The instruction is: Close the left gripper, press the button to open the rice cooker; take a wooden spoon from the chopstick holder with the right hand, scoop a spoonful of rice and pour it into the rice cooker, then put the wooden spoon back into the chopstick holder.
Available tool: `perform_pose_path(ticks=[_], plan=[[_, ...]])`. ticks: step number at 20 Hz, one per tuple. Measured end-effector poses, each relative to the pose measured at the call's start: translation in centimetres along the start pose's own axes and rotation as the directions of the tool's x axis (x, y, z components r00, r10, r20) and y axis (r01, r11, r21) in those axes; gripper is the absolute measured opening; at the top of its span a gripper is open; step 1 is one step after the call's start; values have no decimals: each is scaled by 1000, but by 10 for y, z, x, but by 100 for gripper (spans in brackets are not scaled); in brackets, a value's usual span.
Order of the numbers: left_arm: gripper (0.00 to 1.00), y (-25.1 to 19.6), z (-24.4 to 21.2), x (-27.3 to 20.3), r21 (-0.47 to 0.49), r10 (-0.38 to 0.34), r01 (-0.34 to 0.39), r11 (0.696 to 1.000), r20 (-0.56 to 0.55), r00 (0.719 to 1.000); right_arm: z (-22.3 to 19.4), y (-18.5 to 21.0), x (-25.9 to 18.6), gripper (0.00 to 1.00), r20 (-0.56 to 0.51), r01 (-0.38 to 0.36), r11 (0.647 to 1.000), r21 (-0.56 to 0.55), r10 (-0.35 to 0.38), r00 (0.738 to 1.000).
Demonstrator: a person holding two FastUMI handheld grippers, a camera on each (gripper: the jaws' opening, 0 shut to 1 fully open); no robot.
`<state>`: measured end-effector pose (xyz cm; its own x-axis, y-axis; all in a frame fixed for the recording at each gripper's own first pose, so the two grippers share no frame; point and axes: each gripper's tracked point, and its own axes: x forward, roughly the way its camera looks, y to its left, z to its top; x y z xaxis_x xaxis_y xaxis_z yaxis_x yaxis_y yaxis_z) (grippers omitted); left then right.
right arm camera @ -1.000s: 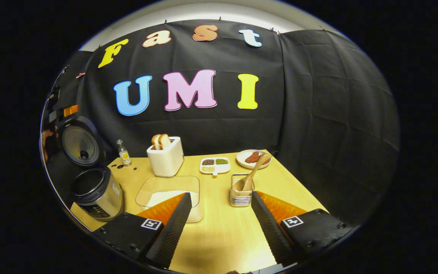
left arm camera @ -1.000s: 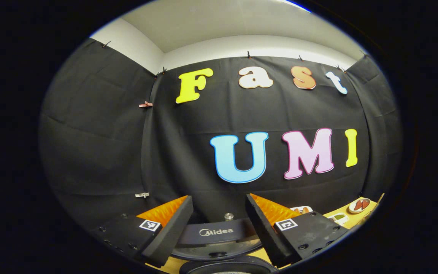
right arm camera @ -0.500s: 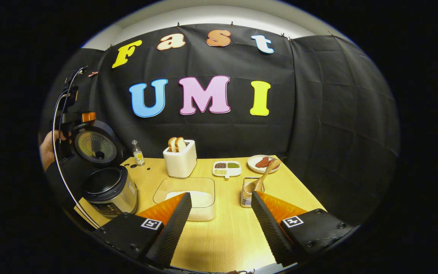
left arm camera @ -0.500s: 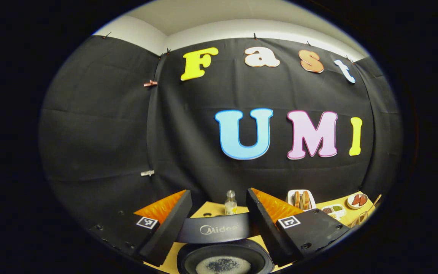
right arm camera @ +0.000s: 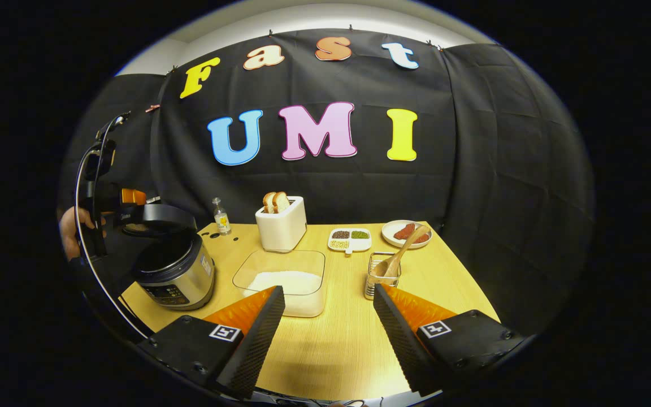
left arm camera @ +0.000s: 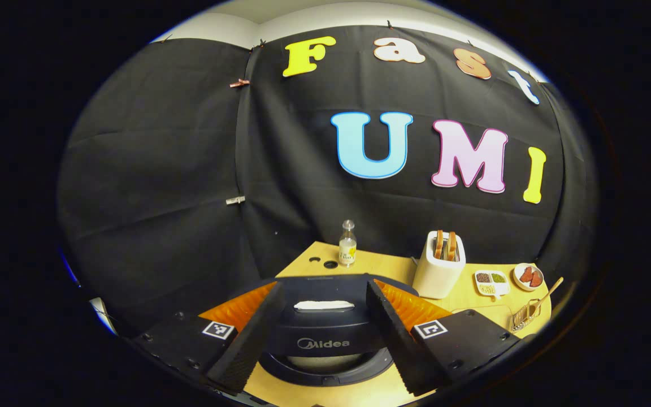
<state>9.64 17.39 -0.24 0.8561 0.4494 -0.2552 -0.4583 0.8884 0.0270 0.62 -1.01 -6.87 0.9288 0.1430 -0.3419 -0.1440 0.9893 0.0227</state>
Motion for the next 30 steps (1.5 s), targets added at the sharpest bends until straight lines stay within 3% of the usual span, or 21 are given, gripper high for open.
perform_pose_path(ticks=[11, 16, 23, 26, 30], plan=[[100, -4, -102, 11, 18, 8, -6, 1000, -72, 997, -25, -30, -5, 99, -74, -33, 999, 11, 34, 997], [100, -5, -99, 11, 19, 33, -34, 999, 68, 997, -32, -45, -2, 99, -92, -31, 999, 9, 31, 995], [100, -6, -109, 12, 17, -22, 22, 1000, 48, 999, -38, -63, -9, 99, -94, -31, 999, 10, 32, 995], [100, -9, -106, 7, 38, -42, 40, 998, 36, 998, -29, -72, -11, 99, -63, -28, 999, 14, 29, 998], [95, -34, -66, -35, -43, -53, 59, 997, 129, 990, 19, -81, -11, 99, 71, -18, 1000, 3, 18, 997]])
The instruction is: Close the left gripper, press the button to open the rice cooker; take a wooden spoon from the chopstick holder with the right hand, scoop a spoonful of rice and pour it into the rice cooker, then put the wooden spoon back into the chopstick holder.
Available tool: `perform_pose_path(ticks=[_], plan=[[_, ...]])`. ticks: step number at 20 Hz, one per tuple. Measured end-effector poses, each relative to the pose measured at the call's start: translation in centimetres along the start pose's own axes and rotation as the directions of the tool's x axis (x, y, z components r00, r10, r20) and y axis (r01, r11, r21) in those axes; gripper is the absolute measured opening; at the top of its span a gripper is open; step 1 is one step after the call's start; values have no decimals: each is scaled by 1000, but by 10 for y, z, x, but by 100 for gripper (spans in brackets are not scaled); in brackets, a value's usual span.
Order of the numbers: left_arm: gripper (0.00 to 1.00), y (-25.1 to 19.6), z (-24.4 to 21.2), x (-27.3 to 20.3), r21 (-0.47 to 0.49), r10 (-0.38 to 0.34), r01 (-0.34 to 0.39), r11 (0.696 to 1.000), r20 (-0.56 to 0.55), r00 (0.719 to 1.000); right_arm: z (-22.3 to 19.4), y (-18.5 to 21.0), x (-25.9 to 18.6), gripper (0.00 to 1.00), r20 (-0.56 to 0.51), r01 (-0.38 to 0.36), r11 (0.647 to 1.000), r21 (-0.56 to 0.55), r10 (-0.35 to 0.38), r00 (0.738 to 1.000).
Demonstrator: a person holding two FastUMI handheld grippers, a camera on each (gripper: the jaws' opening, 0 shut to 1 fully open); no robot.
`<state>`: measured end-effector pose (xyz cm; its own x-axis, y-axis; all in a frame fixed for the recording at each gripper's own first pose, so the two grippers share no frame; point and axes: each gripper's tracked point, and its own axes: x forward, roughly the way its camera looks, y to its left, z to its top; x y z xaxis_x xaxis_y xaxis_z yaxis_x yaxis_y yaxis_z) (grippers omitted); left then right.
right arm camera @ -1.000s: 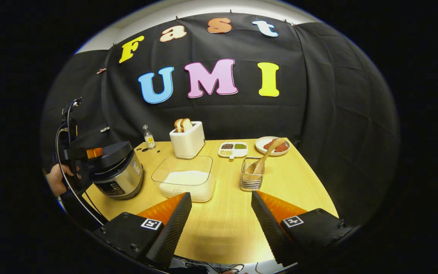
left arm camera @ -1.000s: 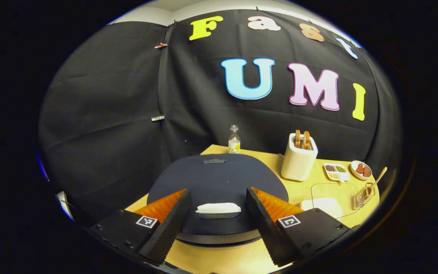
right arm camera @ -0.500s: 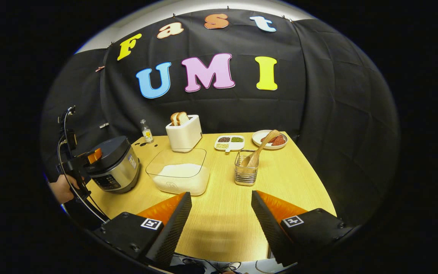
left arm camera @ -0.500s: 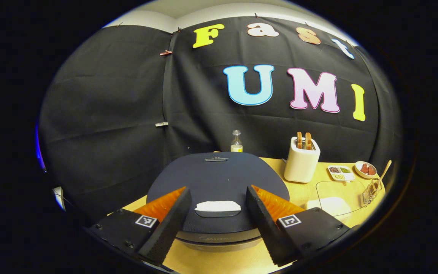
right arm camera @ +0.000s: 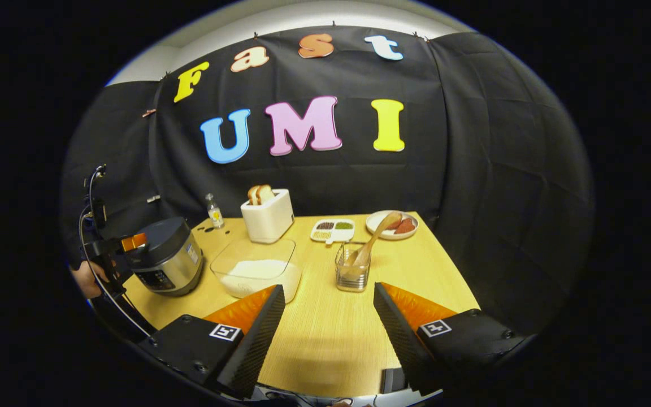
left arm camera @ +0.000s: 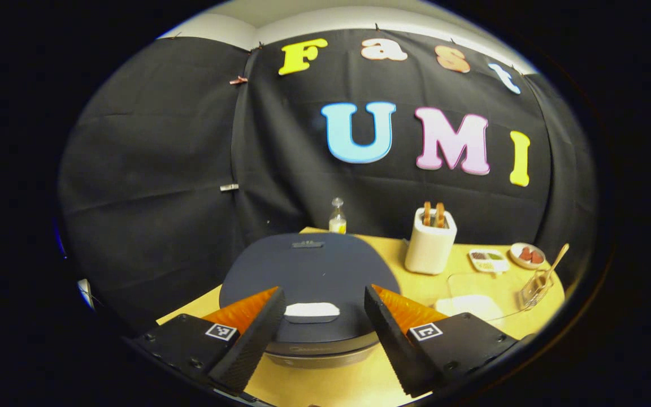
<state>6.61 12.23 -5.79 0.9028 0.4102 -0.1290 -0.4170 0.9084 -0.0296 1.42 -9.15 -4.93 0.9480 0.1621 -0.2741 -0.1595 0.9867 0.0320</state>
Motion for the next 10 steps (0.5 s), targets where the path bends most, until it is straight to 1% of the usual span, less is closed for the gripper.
perform_pose_path(ticks=[1, 2, 3, 4, 6, 7, 10], plan=[[95, -14, 6, -11, -43, -13, 14, 999, 12, 1000, 12, -3, 3, 99, 36, 3, 1000, -12, -2, 999], [95, -25, 15, -21, -68, -11, 12, 998, 27, 1000, 22, -4, 4, 99, 65, -2, 1000, -23, 3, 998], [95, -34, 24, -29, -80, -7, 11, 997, 50, 999, 31, -1, 5, 99, 88, -14, 999, -40, 17, 996], [95, -46, 34, -38, -81, -21, 27, 996, 70, 997, 40, -1, 5, 99, 106, -21, 998, -62, 27, 994], [95, -73, 50, -57, -49, -91, 95, 994, 93, 992, 55, -4, 0, 99, 138, -21, 997, -70, 31, 990], [95, -80, 59, -67, -19, -123, 126, 992, 110, 986, 65, -2, -4, 99, 162, -20, 998, -52, 28, 986], [95, -88, 79, -92, 57, -193, 187, 981, 153, 969, 87, 3, -19, 98, 240, 4, 1000, 16, -7, 971]])
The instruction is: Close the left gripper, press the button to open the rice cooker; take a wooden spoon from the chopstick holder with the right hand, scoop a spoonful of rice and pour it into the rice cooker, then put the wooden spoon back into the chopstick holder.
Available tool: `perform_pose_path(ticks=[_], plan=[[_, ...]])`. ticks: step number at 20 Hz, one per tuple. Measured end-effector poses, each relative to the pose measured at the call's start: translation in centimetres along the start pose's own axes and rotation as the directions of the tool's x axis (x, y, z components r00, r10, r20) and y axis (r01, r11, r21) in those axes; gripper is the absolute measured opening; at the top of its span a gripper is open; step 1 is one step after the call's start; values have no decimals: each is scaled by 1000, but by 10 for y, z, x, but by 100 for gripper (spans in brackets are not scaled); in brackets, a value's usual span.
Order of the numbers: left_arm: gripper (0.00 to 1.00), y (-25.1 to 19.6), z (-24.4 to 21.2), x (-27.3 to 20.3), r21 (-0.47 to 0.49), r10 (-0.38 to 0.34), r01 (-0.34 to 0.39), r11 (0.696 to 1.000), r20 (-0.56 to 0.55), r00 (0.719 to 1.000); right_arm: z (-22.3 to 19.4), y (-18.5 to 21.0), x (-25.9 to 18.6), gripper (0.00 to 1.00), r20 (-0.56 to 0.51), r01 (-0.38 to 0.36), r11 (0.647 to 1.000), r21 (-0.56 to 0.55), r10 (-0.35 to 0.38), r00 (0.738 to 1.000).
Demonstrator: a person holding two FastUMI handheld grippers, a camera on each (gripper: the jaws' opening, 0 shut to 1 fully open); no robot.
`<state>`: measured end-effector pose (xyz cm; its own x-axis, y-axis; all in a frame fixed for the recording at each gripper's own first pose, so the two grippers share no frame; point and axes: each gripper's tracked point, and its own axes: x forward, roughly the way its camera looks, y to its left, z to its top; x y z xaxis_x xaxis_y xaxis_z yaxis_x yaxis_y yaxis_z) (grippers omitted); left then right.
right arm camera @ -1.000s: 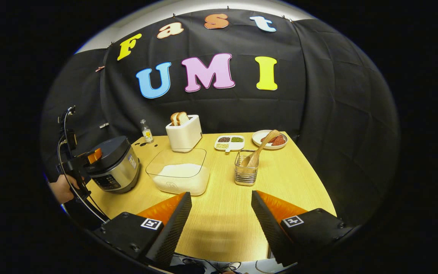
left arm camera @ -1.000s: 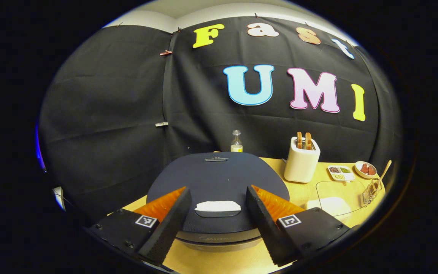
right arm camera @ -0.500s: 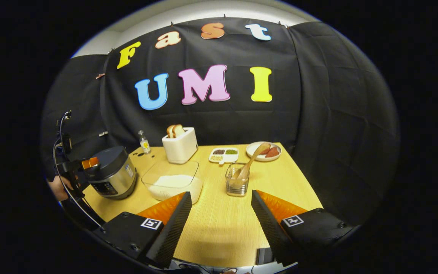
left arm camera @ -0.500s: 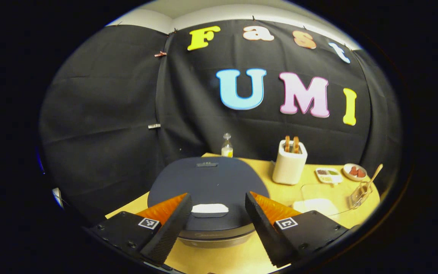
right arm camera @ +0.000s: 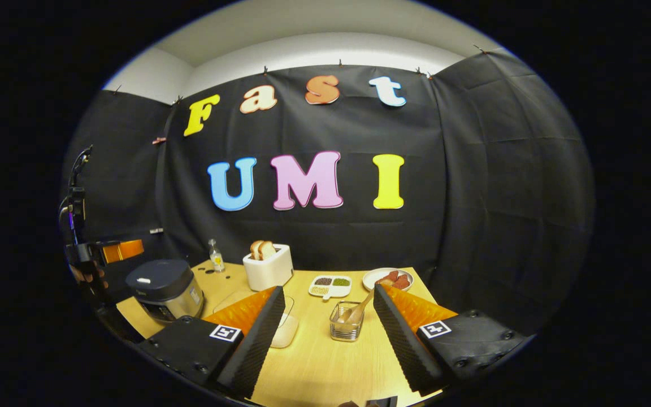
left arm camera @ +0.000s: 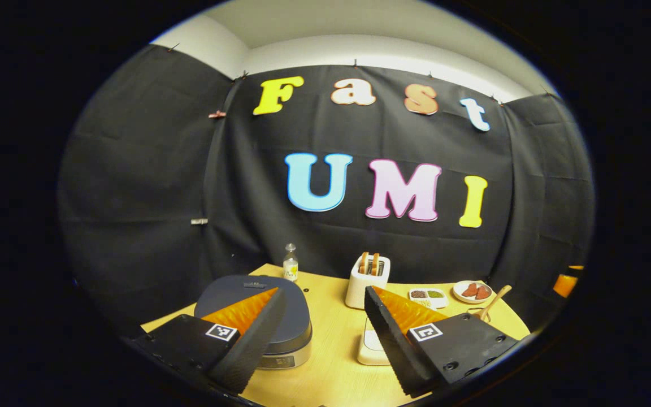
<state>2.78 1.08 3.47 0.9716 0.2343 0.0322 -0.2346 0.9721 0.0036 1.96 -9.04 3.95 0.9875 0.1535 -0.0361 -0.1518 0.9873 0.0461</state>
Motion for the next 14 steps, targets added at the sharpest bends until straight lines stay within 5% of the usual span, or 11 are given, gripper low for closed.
perform_pose_path(ticks=[5, 12, 14], plan=[[92, -8, 8, -18, 119, -153, 150, 981, 16, 988, -2, 26, -16, 98, 26, 35, 999, -35, -34, 999], [95, -2, -17, -26, 8, -241, 241, 971, -8, 971, -32, 86, -18, 98, 2, 68, 997, -26, -68, 998], [95, 6, -24, -24, -19, -240, 240, 971, -19, 971, -37, 93, -18, 98, 13, 127, 992, -10, -127, 992]])
